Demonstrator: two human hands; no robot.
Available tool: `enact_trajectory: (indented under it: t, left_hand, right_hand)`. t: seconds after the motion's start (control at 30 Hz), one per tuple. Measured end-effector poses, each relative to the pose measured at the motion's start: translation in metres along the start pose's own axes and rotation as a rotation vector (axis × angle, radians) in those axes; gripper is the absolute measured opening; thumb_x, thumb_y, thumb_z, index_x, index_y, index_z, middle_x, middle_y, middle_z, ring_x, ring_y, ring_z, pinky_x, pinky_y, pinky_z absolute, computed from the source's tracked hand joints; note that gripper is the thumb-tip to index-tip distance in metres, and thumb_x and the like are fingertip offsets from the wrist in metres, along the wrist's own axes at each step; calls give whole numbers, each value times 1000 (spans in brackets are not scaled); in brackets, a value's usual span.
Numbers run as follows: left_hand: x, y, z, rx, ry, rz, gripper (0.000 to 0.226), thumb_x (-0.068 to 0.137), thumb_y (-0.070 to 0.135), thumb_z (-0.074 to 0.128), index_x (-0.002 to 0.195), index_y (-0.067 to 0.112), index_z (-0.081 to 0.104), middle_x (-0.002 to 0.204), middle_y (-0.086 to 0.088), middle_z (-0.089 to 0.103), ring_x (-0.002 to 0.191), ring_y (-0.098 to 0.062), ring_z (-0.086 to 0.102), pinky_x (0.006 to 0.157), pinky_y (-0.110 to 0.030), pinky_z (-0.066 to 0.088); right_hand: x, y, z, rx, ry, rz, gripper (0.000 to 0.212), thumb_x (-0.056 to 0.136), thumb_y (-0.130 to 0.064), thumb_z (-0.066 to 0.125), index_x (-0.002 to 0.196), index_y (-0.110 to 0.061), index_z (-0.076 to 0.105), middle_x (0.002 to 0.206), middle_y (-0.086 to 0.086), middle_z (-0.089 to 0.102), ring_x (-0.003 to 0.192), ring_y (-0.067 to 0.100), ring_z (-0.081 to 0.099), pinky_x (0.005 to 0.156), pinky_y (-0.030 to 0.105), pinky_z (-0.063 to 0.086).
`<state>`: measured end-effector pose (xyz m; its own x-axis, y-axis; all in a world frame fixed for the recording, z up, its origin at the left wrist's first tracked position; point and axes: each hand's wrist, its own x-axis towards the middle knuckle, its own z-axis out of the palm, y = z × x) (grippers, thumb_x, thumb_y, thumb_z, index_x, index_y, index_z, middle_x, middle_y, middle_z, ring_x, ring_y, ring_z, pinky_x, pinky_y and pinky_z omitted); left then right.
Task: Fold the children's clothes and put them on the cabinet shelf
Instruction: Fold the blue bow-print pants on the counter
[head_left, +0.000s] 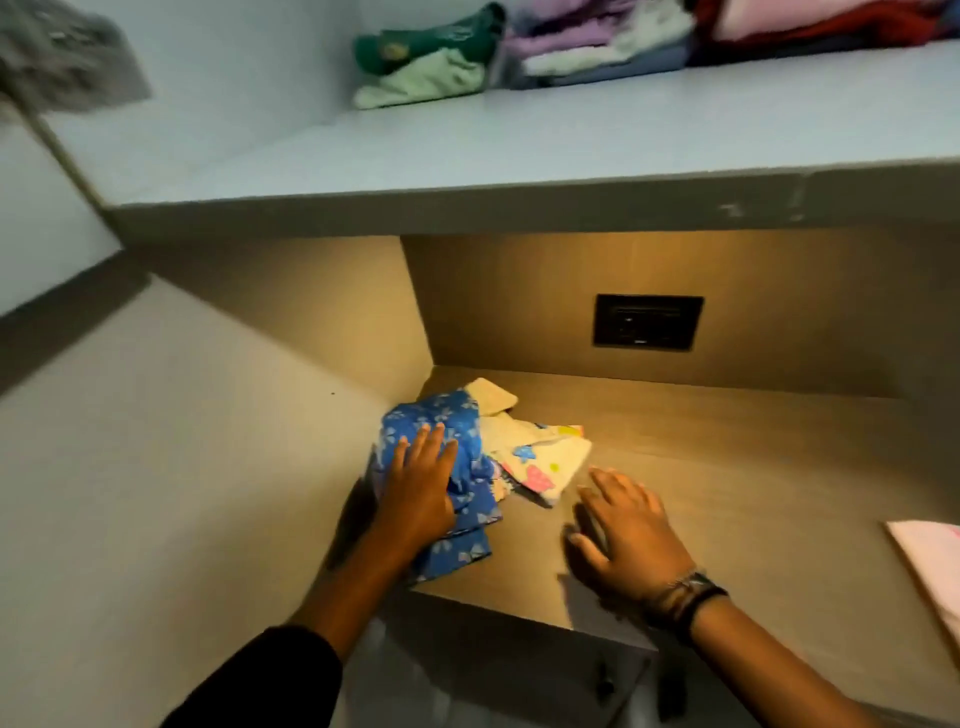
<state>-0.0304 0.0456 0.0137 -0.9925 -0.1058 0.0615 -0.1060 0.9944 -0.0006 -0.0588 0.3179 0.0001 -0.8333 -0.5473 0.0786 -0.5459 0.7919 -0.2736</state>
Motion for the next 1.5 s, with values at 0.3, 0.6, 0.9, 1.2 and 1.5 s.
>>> enact_trajectory:
  t: [0.3, 0.6, 0.9, 1.2, 1.5]
  left_hand:
    - [-32, -50, 38, -248, -73, -63, 65, 85, 42, 58, 144, 21, 39, 159, -5, 23, 146, -27, 17, 117, -42, 17]
    - [-52, -53, 18, -346, 19, 121, 19, 81, 27, 57, 93, 15, 65, 127, 3, 57, 121, -14, 47, 94, -9, 26]
    - [4, -64, -7, -405, 324, -183, 38, 84, 28, 56, 118, 13, 59, 117, -7, 63, 103, -24, 57, 88, -34, 46]
    - [48, -69, -16, -687, -16, -307, 64, 86, 5, 61, 144, 12, 34, 128, -9, 54, 112, -21, 56, 90, -15, 45]
    - [47, -76, -38, -1016, 112, -159, 55, 89, 6, 59, 132, 38, 43, 113, -1, 57, 108, -18, 61, 87, -42, 58]
  right_hand:
    - [104, -118, 65, 211, -41, 60, 58, 78, -55, 54, 122, -17, 51, 117, 8, 54, 106, 28, 51, 87, 38, 44]
    - [156, -106, 37, 501, 30, 439, 58, 85, -59, 51, 119, -12, 56, 107, 12, 68, 98, 32, 63, 84, 43, 53]
    - [224, -120, 29, 295, -87, 277, 58, 83, -52, 62, 125, -14, 53, 131, 12, 55, 120, 33, 49, 99, 44, 44]
    - [269, -140, 51, 181, -435, 174, 56, 92, -40, 53, 141, -19, 36, 143, 11, 47, 129, 32, 47, 105, 42, 40]
    - [261, -118, -5, 950, -377, 229, 8, 84, -4, 67, 91, -4, 70, 82, 7, 68, 79, 21, 60, 74, 32, 51]
